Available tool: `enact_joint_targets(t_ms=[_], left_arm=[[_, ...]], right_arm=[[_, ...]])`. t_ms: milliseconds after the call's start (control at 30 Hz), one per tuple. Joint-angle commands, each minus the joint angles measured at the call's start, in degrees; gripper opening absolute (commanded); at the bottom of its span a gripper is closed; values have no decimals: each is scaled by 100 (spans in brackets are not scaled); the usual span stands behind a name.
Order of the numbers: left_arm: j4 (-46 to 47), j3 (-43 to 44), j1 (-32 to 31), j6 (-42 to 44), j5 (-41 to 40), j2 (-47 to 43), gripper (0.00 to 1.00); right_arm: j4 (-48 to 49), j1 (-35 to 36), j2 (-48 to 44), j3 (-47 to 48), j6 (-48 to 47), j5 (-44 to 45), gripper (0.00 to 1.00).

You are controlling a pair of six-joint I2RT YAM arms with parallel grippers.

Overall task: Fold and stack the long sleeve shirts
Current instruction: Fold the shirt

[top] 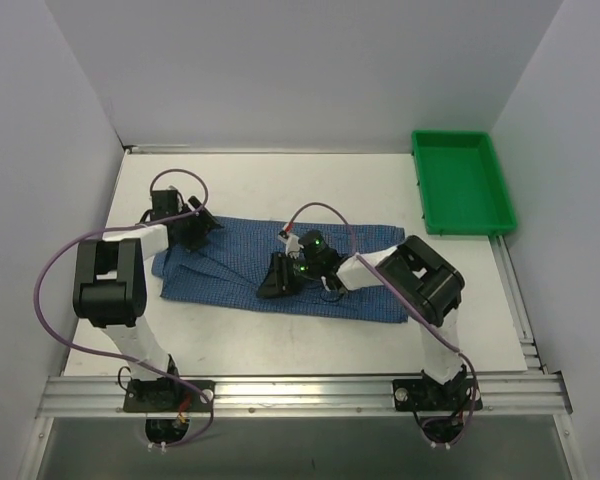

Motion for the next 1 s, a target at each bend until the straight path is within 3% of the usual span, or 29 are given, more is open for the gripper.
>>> enact_joint_targets(t_ms=[0, 200, 267, 400, 500, 633, 967], left_arm=[[-127, 224, 170, 252, -308, 145, 79], [-548, 347, 22, 349, -439, -742, 97], [-1168, 409, -286, 384, -850, -1287, 97], [-2095, 322, -1040, 297, -2429, -2200, 97], [-2482, 94, -1595, 95, -2891, -2509, 97], [-2456, -530, -1929, -221, -2830, -2458, 97], [-2369, -507, -2018, -231, -2620, -1141, 97]], right_arm=[[-1092, -83, -535, -317, -609, 165, 40], [-3489, -626, -1854, -19, -2083, 1175, 42], [-3968, -847, -2267, 87, -2384, 1787, 43], [-5495, -1435, -2655, 412, -3034, 3078, 43], [-5762, -1682, -2638, 527, -3080, 3706, 43], [-5763, -2095, -2279, 615, -2764, 3874, 41], [-5974, -2026, -1873, 140, -2509, 4297, 37]])
